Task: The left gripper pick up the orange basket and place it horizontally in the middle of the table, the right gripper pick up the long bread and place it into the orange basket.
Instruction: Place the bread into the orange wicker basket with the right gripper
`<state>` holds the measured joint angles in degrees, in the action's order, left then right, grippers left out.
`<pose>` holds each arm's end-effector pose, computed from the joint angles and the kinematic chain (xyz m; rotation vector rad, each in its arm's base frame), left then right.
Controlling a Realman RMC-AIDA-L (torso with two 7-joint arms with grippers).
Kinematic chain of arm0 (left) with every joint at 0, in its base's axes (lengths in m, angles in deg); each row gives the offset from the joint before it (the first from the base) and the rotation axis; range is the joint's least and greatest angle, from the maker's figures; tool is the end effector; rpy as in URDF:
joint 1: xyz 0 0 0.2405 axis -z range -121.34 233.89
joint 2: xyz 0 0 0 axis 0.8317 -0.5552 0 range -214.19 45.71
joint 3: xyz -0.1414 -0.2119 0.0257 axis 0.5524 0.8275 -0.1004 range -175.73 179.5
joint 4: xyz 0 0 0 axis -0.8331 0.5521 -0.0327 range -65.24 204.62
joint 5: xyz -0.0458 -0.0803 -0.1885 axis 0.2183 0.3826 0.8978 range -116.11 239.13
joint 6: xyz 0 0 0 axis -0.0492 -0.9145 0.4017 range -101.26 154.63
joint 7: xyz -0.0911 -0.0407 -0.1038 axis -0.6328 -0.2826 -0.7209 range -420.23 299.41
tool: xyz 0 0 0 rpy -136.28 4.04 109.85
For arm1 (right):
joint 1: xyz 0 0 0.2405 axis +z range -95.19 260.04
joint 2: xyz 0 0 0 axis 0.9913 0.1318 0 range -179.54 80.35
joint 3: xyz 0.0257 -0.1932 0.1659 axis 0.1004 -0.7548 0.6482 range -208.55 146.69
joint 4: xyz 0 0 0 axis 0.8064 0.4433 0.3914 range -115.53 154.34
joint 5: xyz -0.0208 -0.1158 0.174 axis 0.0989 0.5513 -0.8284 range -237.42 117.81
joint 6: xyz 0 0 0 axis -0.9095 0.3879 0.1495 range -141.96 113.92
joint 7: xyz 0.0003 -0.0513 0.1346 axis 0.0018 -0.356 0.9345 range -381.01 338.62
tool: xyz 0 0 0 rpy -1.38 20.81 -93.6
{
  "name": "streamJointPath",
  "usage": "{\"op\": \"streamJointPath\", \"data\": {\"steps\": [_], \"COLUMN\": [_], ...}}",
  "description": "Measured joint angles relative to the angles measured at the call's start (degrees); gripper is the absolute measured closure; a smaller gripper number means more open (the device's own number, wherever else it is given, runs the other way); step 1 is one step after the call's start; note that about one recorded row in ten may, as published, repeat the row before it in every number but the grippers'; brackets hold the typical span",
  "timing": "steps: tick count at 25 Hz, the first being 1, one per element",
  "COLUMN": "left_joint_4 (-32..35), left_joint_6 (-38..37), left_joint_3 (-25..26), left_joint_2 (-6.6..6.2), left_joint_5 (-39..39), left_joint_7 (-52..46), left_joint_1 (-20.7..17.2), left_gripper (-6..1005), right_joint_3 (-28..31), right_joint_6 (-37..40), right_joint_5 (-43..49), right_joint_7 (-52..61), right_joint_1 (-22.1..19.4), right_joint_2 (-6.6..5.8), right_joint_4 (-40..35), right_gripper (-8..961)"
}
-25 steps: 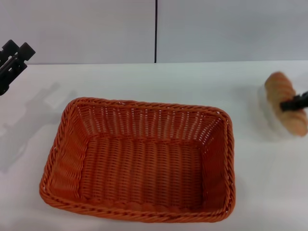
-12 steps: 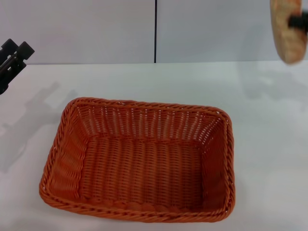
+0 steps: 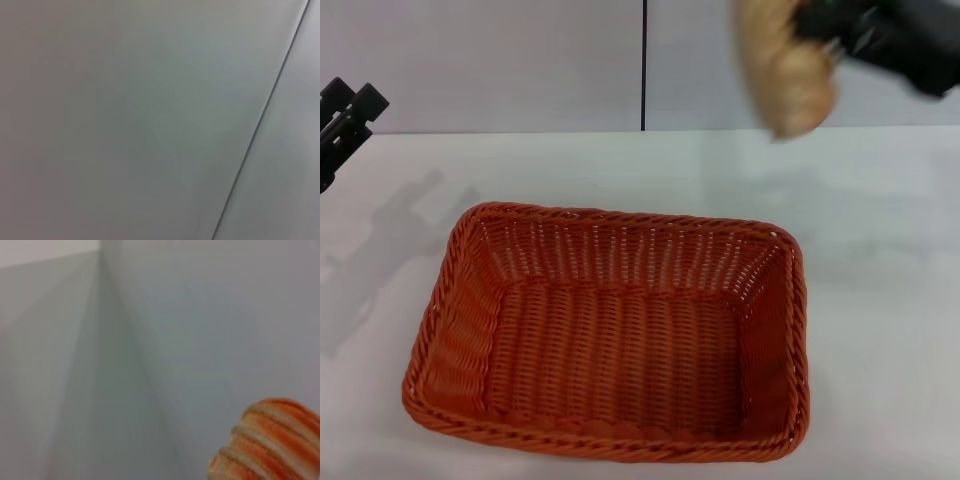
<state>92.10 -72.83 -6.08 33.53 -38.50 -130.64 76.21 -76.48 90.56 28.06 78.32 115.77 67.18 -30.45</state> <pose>-0.3269 0.2729 0.0617 -1.9309 -0.7859 -1.3172 0.1629 0.3403 0.0729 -2.7622 0.4938 1.3206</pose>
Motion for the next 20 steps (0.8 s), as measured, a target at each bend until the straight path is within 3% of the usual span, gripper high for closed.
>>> {"op": "streamJointPath", "data": {"steps": [4,12,17,20], "left_joint_4": [0.0,-0.08,-0.14,-0.63], "left_joint_6": [-0.03,0.18,0.35,0.37], "left_joint_3": [-0.24,-0.3,-0.29,-0.29], "left_joint_2": [0.01,0.06,0.08,0.09], "left_joint_5": [0.0,0.0,-0.04,-0.2], "left_joint_7": [0.04,0.22,0.24,0.3], "left_joint_1": [0.25,0.49,1.03,1.36], "left_gripper": [289,289,289,289], "right_joint_3": [-4.28,-4.54,-4.19,-4.1], "right_joint_6": [-1.13,-0.14,1.59,1.67], "right_joint_5": [4.99,7.08,7.73,7.77], "right_joint_7": [0.99,1.81,2.13,2.15], "right_joint_1": [2.48,2.41,1.69,1.32], "right_joint_2": [0.02,-0.53,-1.23,-1.34], "right_joint_4": [0.53,0.7,0.76,0.79], "right_gripper": [714,628,404,327]}}
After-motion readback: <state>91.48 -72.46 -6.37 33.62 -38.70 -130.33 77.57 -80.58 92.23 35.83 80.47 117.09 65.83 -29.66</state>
